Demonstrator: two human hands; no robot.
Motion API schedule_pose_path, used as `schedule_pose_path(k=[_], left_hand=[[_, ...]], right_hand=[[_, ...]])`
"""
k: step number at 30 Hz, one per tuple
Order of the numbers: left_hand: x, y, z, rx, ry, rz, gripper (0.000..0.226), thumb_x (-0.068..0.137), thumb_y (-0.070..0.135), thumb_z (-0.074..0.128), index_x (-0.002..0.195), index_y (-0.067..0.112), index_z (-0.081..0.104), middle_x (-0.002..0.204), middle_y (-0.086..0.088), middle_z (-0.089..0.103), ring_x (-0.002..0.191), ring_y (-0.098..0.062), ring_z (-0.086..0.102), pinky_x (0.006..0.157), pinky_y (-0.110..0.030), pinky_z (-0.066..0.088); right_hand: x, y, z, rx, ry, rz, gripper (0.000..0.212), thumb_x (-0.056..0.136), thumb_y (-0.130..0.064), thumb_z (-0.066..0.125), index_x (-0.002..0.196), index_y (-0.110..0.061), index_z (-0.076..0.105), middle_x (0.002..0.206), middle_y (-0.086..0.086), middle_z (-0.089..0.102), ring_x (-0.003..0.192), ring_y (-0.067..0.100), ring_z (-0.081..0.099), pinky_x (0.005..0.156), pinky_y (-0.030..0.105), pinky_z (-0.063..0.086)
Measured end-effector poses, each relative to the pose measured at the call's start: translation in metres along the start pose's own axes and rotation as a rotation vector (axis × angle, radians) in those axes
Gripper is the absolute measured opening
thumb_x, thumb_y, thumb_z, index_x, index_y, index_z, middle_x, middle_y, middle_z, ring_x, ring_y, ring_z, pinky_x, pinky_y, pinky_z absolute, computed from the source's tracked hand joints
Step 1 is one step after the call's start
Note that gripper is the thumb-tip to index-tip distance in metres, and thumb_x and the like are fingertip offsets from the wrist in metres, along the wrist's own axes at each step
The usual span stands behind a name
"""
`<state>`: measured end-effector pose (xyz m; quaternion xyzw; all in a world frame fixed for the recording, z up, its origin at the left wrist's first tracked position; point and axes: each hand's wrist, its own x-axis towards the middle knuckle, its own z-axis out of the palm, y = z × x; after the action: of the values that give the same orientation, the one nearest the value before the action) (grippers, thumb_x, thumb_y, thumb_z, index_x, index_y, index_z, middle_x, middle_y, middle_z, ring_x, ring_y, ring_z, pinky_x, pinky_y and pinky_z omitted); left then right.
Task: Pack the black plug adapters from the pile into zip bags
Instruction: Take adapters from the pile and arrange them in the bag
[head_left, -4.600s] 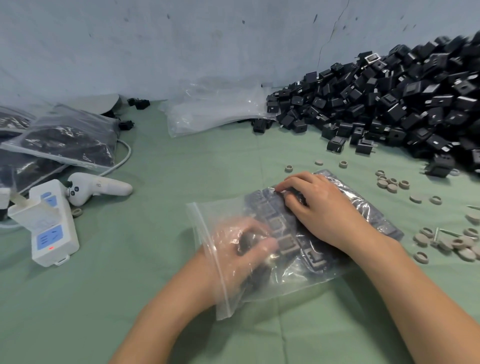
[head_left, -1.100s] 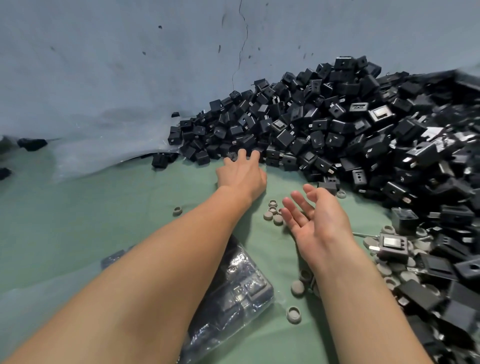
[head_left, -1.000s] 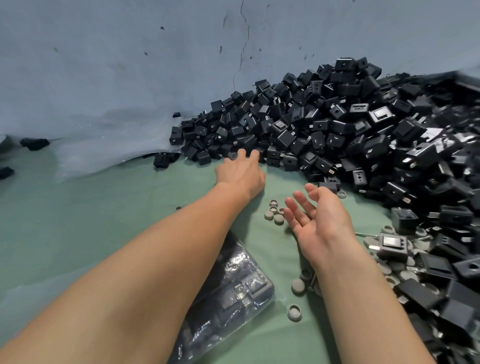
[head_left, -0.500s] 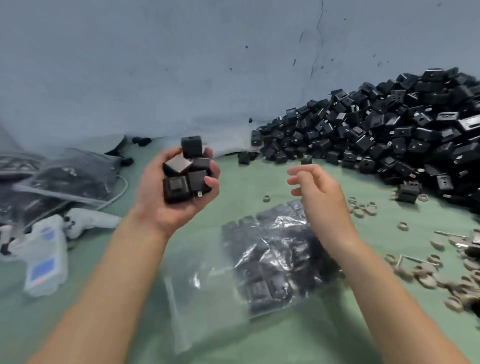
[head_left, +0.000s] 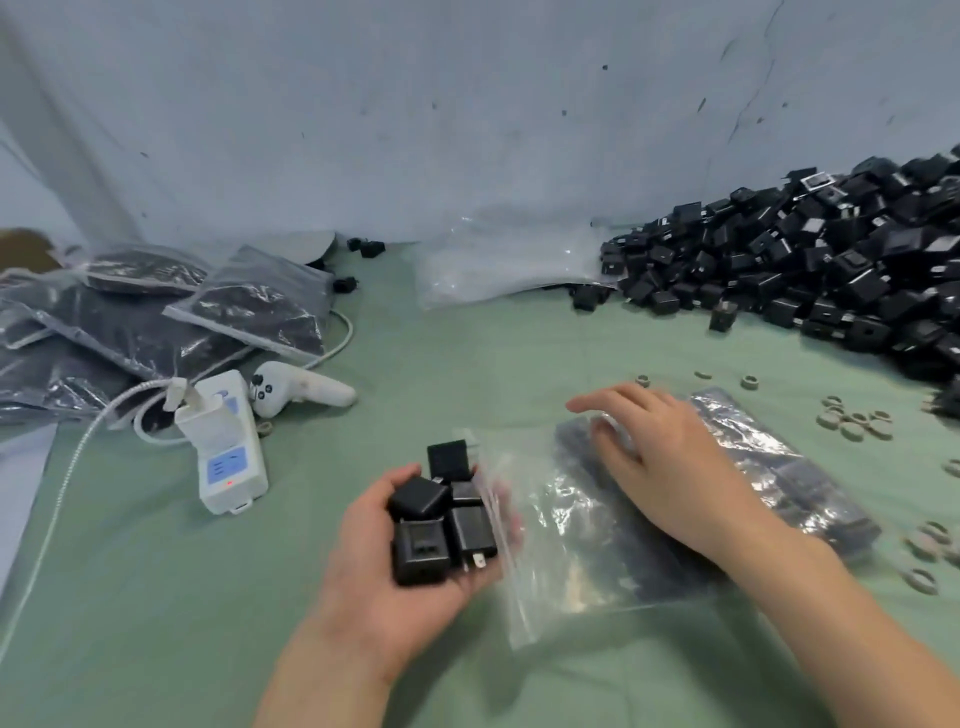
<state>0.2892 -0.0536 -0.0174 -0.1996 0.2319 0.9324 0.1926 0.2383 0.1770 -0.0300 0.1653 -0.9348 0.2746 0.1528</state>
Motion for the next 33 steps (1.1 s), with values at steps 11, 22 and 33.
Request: schedule_pose_path(k=[11,22,33], left_hand=[[0.023,-0.040,0.014,0.256,0.105,0.146,0.026,0.097,0.016,0.049,0.103,0.014,0.075,0.097,-0.016,0.072,0.080,-0.029,0.063,0.086,-0.046,0.052],[0.019,-0.047,0.014,0.874,0.142,0.378,0.026,0.089,0.008,0.054,0.103,0.021,0.071,0.088,-0.008,0.073,0.073,-0.018,0.066,0.063,-0.033,0.053],[0.030,-0.045,0.012,0.888,0.186,0.497,0.037,0.100,0.003,0.048,0.073,0.011,0.073,0.071,-0.006,0.073,0.067,-0.010,0.071,0.053,-0.019,0.052]], right_hand=[[0.009,-0.003,0.002,0.098,0.036,0.029,0.029,0.101,-0.024,0.045,0.122,-0.035,0.061,0.118,-0.020,0.057,0.111,0.002,0.048,0.104,0.039,0.039],[0.003,-0.007,-0.003,0.081,-0.137,0.031,0.034,0.098,-0.040,0.038,0.126,-0.042,0.057,0.124,-0.025,0.054,0.121,0.002,0.047,0.112,0.039,0.035],[-0.004,-0.057,0.018,0.039,-0.158,-0.302,0.037,0.096,-0.018,0.039,0.117,-0.032,0.067,0.129,-0.010,0.058,0.115,0.014,0.051,0.110,0.029,0.029]])
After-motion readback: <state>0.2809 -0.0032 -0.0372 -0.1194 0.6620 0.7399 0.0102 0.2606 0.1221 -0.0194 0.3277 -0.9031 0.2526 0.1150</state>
